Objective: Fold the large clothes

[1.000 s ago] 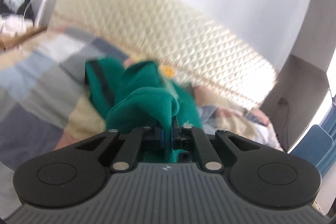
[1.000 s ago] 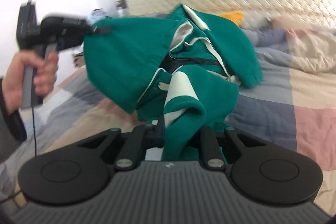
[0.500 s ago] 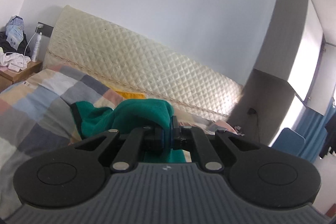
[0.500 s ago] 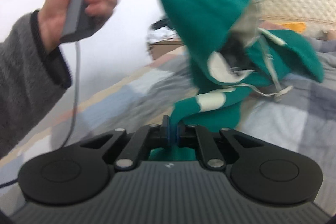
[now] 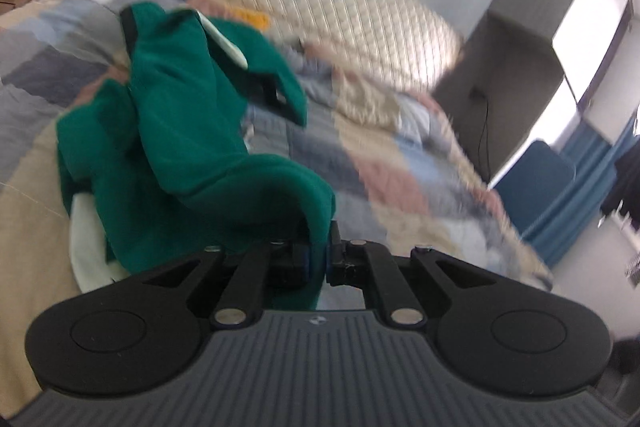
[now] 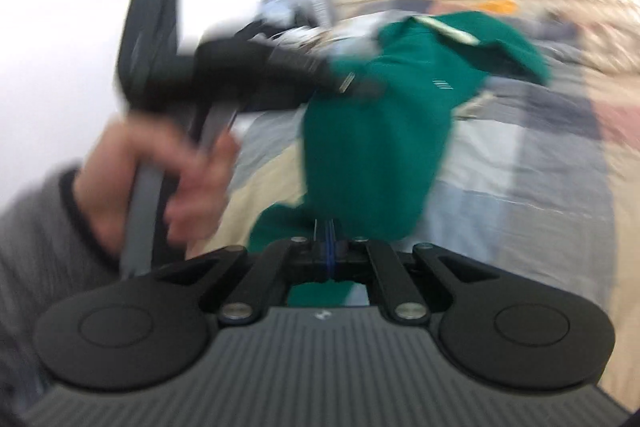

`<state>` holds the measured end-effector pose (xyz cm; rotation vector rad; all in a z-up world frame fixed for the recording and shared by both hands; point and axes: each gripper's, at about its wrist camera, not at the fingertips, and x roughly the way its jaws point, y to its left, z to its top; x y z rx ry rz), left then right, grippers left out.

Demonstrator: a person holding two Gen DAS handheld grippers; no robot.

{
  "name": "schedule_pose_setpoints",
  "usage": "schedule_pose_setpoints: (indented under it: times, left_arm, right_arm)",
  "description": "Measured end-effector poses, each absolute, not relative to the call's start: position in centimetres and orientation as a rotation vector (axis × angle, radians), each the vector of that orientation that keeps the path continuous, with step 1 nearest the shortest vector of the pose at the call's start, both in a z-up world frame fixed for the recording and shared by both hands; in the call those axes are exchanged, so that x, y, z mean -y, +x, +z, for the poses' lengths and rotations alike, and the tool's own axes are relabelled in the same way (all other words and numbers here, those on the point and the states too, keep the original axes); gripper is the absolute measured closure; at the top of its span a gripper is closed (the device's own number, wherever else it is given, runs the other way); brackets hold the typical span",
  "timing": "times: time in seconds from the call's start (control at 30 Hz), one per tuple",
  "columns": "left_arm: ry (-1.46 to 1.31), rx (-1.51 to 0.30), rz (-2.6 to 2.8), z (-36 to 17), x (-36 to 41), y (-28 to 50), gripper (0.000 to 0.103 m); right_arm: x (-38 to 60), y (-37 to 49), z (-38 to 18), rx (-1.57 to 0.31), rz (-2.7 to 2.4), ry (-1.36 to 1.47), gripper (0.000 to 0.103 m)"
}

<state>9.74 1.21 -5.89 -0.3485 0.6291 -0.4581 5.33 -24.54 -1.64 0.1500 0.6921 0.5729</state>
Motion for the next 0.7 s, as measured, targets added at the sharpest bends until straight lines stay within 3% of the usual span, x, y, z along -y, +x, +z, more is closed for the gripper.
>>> schedule_pose_setpoints:
  times: [0.07, 0.1, 0.17, 0.2, 0.23, 0.37, 0.43, 0.5, 0.53, 0.7]
  left_arm:
    - [-0.333, -0.636, -0.474, -6.3, -0.7, 10.8, 0.093]
    - [-0.337, -0.637, -0.486, -6.4, -0.8, 11.2, 0.085]
    - [-0.372, -0.638, -0.512, -6.1, -1.6, 12.3, 0.06]
    - [-0.395, -0.631, -0.511, -6.0, -2.3, 12.3, 0.039]
    - [-0.415, -0.615, -0.505, -5.4, -3.1, 12.6, 0.034]
    - [-0.546, -0.551, -0.485, -4.3, -7.2, 12.8, 0.03]
    - [-0.617, -0.523, -0.443, -4.1, -9.4, 13.0, 0.027]
    - [-0.695, -0.524, -0.397, -4.7, -11.7, 13.9, 0.027]
    - [-0.732, -0.533, -0.374, -5.3, -12.7, 14.5, 0.027]
    - [-0.837, -0.607, -0.247, -8.5, -16.0, 18.2, 0.027]
  right_arm:
    - [25.5, 6.5, -1.2, -0.683, 0.537, 0.17, 0.098]
    - [25.8, 7.0, -0.9, -0.675, 0.526, 0.17, 0.098]
    - [25.8, 8.4, -0.8, -0.669, 0.505, 0.179, 0.097]
    - [25.8, 9.6, -0.8, -0.674, 0.495, 0.19, 0.097]
    - [25.7, 10.3, -0.9, -0.68, 0.488, 0.197, 0.097]
    - [23.9, 13.9, -1.9, -0.707, 0.473, 0.194, 0.095]
    - [22.8, 16.0, -2.0, -0.719, 0.468, 0.193, 0.087]
    - [21.8, 18.6, -2.3, -0.719, 0.474, 0.193, 0.051]
    - [21.2, 19.5, -2.3, -0.711, 0.483, 0.192, 0.046]
    - [17.4, 25.4, -3.1, -0.723, 0.512, 0.138, 0.044]
